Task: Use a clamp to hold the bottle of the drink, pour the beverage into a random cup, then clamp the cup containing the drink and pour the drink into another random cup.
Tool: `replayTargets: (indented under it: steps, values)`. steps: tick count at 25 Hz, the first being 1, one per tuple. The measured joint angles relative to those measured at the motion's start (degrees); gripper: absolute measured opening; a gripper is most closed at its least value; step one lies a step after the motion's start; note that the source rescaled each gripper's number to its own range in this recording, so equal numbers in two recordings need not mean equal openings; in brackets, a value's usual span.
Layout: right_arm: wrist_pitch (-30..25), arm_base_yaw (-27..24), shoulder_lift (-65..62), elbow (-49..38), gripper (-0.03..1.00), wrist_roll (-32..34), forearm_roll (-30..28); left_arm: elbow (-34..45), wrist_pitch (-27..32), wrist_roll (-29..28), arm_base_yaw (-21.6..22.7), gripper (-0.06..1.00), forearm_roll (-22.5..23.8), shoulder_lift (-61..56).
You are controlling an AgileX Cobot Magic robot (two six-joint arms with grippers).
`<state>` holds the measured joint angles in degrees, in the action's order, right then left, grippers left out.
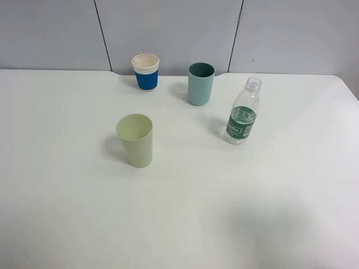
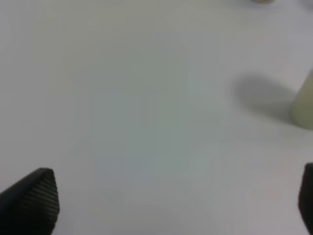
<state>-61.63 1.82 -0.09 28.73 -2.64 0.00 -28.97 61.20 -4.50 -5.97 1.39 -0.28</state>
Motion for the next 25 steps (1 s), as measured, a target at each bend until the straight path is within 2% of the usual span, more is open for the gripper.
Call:
replayTargets:
  steps: [10, 18, 25]
  values:
    - [0.00, 0.00, 0.00, 0.00, 0.93, 0.00, 0.00, 0.10, -0.53, 0.83, 0.50, 0.99, -0.71, 0.00]
    - [0.00, 0.00, 0.00, 0.00, 0.93, 0.00, 0.00, 0.10, -0.57, 0.83, 10.66, 0.99, -0.73, 0.00]
    - [0.00, 0.00, 0.00, 0.00, 0.93, 0.00, 0.00, 0.10, -0.57, 1.03, 11.37, 0.99, -0.78, 0.00]
